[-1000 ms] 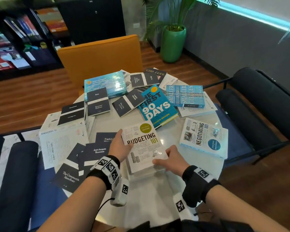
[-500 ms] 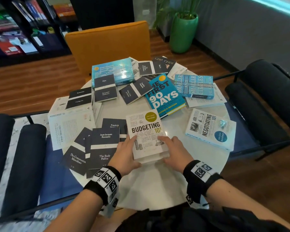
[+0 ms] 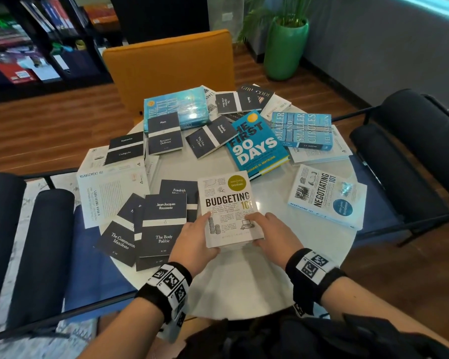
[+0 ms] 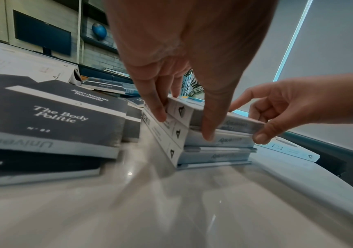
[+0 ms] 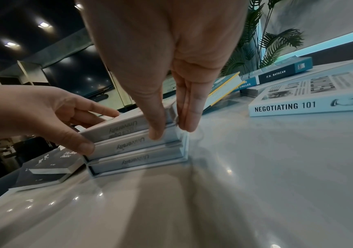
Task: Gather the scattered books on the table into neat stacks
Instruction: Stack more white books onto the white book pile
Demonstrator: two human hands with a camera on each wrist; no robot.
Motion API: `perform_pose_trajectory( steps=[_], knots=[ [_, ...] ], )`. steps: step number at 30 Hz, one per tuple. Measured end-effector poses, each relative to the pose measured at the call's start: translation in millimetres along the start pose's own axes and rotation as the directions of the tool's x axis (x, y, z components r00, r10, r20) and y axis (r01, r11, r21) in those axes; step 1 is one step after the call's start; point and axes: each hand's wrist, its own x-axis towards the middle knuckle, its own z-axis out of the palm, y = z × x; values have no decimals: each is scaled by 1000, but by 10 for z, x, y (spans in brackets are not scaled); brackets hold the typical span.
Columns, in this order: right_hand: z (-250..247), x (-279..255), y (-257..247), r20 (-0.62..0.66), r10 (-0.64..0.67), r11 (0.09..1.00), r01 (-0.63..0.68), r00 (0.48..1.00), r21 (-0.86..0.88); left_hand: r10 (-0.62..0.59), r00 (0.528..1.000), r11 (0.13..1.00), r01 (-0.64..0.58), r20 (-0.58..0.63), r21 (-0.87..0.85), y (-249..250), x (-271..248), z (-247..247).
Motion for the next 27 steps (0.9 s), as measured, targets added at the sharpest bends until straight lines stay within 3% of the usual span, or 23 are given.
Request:
perform_pose_trajectory(
  steps=[5,10,13,19,23,27],
  knots=[
    [-10,-11,35,14,3,1000,-3,1000,15,-45,999,997,45,-1,63,-6,19,17],
    [-182,-11,216,122,-34,999,32,992,12,-98,995,938,88,12,334,194,50,-57],
    [-339,-40,446,72,38,997,-42,997,58,-112,993,891,92,20,444,472,121,-106],
    [-769,-95,1096,-96,261,965,-257,961,47,127,991,964,-117,-28,240,1287,411,196],
    [-1014,-102,1533,-166,402,914,-404,900,24,63,991,992,-75,117,99,1771,737,608],
    [-1114,-90,1891,-124,511,858,-498,851,125,-124,960,991,110,251,69,2058,1024,906]
  ],
)
